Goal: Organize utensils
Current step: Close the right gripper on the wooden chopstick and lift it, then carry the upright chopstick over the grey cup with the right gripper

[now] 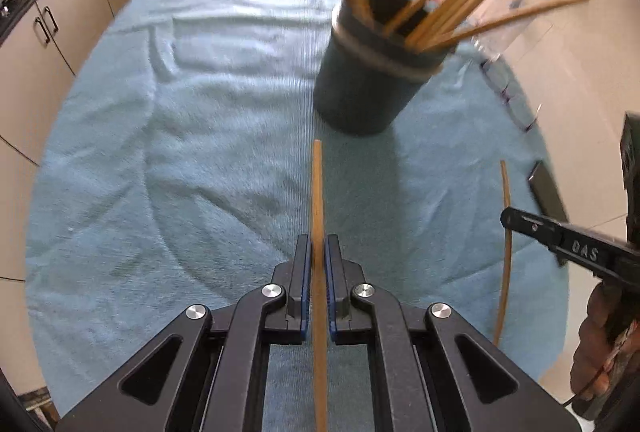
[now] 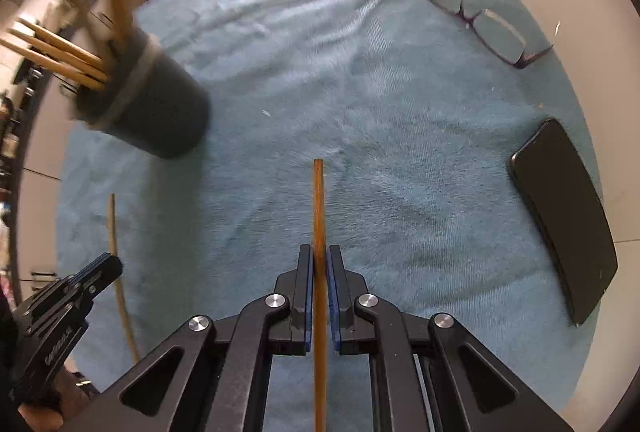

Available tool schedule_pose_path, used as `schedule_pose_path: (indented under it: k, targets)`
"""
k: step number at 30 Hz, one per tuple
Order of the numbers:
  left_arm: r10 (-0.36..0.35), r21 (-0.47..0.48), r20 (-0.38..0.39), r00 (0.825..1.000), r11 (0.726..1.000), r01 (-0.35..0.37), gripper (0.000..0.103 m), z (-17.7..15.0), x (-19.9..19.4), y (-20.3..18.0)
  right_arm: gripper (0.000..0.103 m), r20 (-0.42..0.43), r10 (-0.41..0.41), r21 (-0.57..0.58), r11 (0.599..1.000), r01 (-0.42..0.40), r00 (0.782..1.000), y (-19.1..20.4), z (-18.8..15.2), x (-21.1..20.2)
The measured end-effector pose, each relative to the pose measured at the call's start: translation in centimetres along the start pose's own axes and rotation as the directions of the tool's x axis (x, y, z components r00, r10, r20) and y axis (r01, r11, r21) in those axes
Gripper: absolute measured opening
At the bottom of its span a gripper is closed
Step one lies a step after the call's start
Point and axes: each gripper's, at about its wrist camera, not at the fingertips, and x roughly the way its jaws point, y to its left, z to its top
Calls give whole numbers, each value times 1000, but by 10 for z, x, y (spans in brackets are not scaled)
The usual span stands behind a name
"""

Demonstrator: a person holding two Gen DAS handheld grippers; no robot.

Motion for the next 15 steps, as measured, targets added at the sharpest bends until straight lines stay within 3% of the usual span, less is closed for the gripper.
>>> schedule_pose_path:
  k: [5,9,15]
  targets:
    - [-2,-6,107,994,1000,3,6,-1,-47,-1,7,128,41,-24,999,-39,991,11,-12,-46]
    - [4,6,185,983,1000,-5,6,-3,-74,-13,7,243,48,-83,996,-28,969,19,-33,-86]
    - [-3,25,233,973,1000,-3,6,1,-91,-30,7,338,58,-121,992,-17,939,27,-46,-117]
